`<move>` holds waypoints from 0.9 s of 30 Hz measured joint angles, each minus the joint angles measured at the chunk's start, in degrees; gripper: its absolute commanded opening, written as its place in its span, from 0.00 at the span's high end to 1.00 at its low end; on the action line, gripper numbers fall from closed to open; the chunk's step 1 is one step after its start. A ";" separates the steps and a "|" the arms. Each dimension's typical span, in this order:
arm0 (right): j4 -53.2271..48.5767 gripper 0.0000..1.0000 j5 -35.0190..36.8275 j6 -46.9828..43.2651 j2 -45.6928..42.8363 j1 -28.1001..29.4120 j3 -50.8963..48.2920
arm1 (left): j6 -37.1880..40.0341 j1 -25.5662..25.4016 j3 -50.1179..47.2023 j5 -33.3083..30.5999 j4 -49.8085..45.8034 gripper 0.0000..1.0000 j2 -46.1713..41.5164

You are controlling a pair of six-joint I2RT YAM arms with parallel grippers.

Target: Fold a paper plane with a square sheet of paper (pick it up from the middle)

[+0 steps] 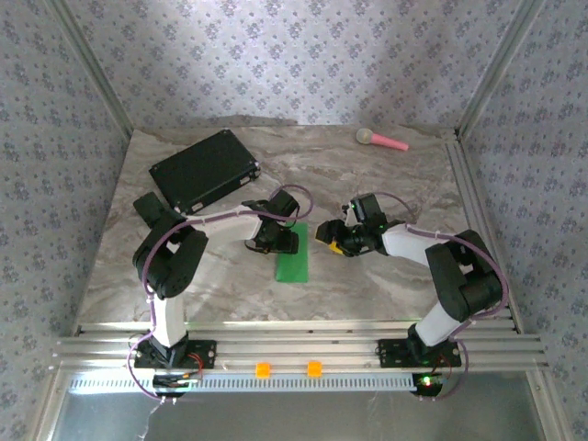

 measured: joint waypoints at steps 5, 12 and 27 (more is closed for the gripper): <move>0.00 0.37 0.04 0.00 0.00 0.00 0.00 | -0.33 0.31 0.22 0.52 -0.35 0.35 0.07; -0.07 0.35 0.04 0.00 0.00 0.00 0.00 | -2.23 0.68 0.33 1.33 -0.28 0.32 0.17; -0.07 0.34 0.07 0.00 0.00 0.00 0.00 | 0.07 0.83 0.72 1.31 -1.22 0.40 0.42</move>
